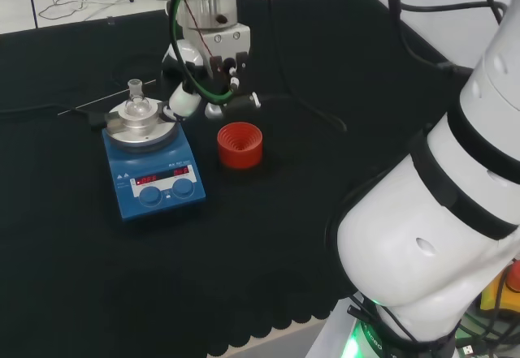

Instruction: Turn on the heater.

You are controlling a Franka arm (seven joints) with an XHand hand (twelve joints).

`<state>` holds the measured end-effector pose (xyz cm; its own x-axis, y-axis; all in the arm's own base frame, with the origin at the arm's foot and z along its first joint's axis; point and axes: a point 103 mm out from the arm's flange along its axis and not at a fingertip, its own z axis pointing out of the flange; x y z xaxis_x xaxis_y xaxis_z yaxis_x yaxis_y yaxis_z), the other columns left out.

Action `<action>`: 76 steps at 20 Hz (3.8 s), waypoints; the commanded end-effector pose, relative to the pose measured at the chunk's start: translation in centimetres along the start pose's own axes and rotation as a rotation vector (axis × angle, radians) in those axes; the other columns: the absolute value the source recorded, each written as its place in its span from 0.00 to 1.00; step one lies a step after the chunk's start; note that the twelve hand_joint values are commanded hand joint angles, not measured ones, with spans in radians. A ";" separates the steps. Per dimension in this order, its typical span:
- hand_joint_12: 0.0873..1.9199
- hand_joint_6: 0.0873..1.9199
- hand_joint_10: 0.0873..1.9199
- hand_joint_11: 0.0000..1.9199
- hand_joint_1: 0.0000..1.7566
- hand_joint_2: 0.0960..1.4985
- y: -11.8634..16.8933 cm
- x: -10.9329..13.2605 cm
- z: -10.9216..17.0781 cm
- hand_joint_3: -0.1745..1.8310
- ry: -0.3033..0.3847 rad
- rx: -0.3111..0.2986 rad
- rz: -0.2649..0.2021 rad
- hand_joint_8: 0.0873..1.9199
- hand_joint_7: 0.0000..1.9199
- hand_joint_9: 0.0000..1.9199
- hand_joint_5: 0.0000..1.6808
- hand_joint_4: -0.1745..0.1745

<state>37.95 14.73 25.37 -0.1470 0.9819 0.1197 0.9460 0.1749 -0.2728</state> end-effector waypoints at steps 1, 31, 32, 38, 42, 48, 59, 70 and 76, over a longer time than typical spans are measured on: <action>0.67 0.34 0.32 0.25 0.56 0.40 -1.6 0.4 1.6 0.42 0.000 0.048 0.001 0.40 0.40 0.48 0.34 0.30; 0.78 0.39 0.90 0.72 0.83 0.42 -3.2 3.1 9.9 0.62 0.042 0.365 -0.094 0.91 0.82 0.84 0.15 0.36; 0.78 0.37 0.90 0.72 0.83 0.42 -3.1 3.3 10.0 0.63 0.039 0.372 -0.096 0.91 0.82 0.84 0.14 0.37; 0.78 0.31 0.90 0.72 0.83 0.42 -2.6 4.3 10.5 0.63 0.015 0.402 -0.115 0.92 0.82 0.84 0.14 0.39; 0.78 0.30 0.90 0.72 0.83 0.42 -2.4 4.7 10.8 0.63 -0.004 0.423 -0.119 0.92 0.82 0.84 0.15 0.39; 0.78 0.29 0.90 0.72 0.83 0.42 -2.3 4.8 11.5 0.63 -0.022 0.453 -0.119 0.92 0.82 0.84 0.15 0.40; 0.78 0.29 0.90 0.72 0.83 0.42 -2.2 4.8 11.7 0.64 -0.027 0.464 -0.120 0.92 0.82 0.84 0.16 0.40; 0.78 0.28 0.90 0.73 0.83 0.42 -1.9 5.3 12.1 0.64 -0.039 0.481 -0.124 0.91 0.82 0.84 0.16 0.40; 0.78 0.28 0.90 0.73 0.83 0.41 -1.7 5.6 12.6 0.64 -0.042 0.488 -0.125 0.91 0.82 0.84 0.16 0.40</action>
<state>31.90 20.63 14.74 -0.2700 0.9521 0.1437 0.6777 0.2940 -0.6740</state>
